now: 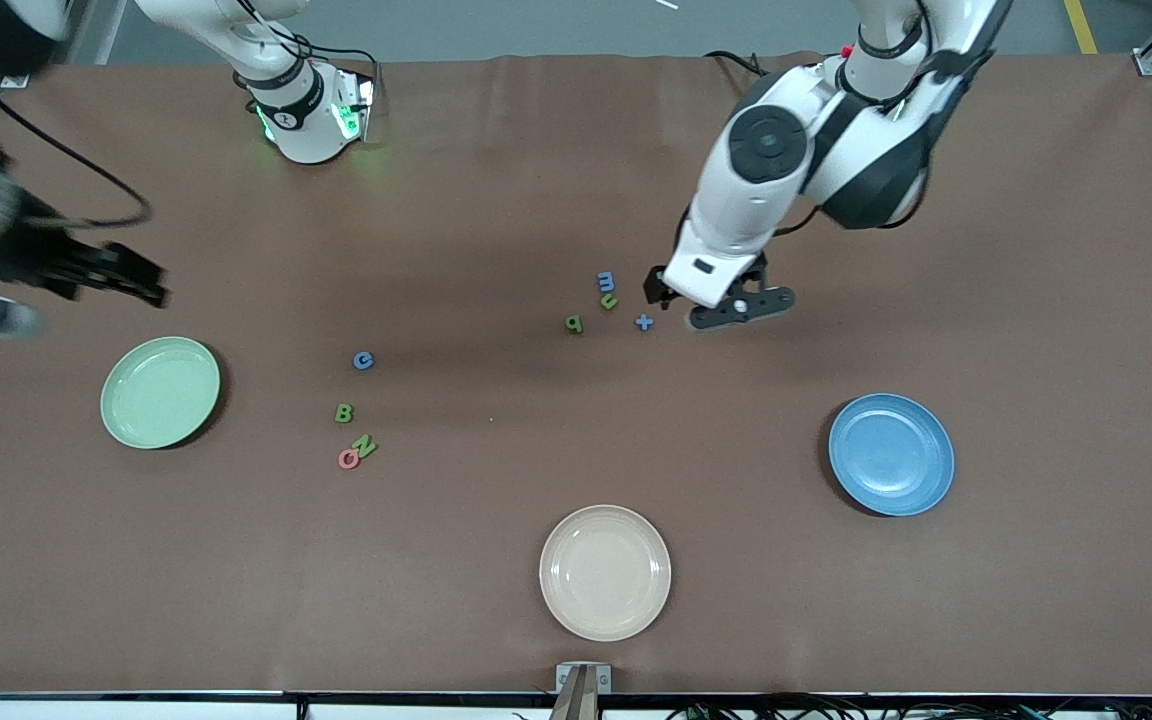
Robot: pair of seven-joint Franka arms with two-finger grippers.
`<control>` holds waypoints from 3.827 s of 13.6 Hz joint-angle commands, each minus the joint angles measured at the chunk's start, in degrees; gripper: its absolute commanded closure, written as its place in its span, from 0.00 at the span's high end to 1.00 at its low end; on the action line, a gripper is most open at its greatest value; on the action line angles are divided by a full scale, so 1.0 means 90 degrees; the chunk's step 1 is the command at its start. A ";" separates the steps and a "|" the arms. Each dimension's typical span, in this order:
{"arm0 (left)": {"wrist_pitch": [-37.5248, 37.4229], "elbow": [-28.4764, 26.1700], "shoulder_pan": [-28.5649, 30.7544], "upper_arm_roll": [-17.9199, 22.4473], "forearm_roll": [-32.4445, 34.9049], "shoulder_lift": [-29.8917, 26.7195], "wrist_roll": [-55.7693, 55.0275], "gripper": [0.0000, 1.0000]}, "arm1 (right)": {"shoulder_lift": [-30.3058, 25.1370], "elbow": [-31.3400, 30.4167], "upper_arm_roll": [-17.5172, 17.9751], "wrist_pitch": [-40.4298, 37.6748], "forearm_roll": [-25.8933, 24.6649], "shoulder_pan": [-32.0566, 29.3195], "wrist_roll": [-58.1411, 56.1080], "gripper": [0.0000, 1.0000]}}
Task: Sort upper and lower case letters into plates
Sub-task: 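Reach the right gripper to the pink Q while the left gripper reaches the blue x, then grasp the pink Q with the right gripper while the left gripper lifts the x, then place the Q on the green plate while the left gripper drops x on blue plate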
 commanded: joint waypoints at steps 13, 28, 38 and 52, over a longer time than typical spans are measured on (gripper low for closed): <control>0.1745 -0.0319 -0.0782 0.0013 0.2655 0.2311 -0.5300 0.85 | 0.2027 -0.2060 -0.0082 0.4446 0.1062 -0.0310 0.2187 1.00; 0.1745 -0.0613 -0.0577 -0.0113 0.2655 0.2116 -0.5827 0.11 | 0.3934 -0.0360 -0.0092 0.4547 0.0583 0.0100 0.3333 0.83; 0.1276 -0.0447 0.1265 -0.0113 0.2655 0.1208 -0.3070 0.00 | 0.3856 -0.0907 -0.0082 0.4479 0.0633 0.0198 0.3274 0.63; 0.1442 0.0549 0.3797 -0.0065 0.3211 0.2458 0.0726 0.91 | 0.3252 -0.0653 -0.0374 0.3662 0.0496 -0.0133 0.1814 0.23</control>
